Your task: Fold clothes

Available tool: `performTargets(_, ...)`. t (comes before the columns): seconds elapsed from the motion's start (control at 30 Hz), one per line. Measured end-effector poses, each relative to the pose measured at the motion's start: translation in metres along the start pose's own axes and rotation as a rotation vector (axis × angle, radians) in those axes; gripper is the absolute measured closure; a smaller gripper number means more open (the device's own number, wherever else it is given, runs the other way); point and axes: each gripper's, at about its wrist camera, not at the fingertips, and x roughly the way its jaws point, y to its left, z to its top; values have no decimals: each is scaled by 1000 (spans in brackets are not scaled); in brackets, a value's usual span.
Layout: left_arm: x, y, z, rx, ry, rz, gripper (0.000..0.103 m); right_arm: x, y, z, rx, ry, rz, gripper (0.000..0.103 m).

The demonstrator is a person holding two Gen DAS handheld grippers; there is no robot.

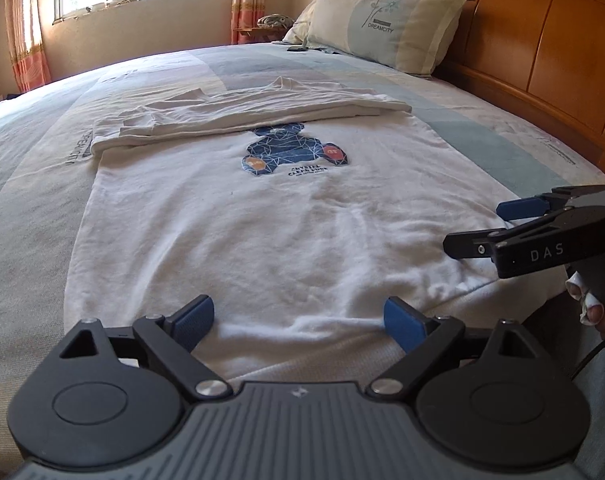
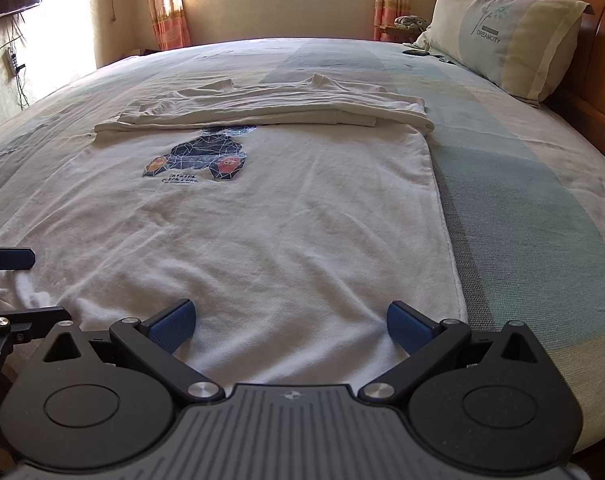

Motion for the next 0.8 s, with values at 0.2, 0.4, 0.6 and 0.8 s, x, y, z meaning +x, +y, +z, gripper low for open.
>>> performTargets(0.2,-6,-7,-6,84,14,10,4,-2,0,-4,-16,-21,4,0)
performTargets(0.4,-27,-5,6,44,-74,2,4,-13,-5,-4,-10,-28,23,0)
performTargets(0.6,-31,-7,11,51,-85,11,4,-11,-11,14,15,-91,87,0)
performTargets(0.8,-36,3,10,20,-95,32,4,11,-26,14,24,-47,71,0)
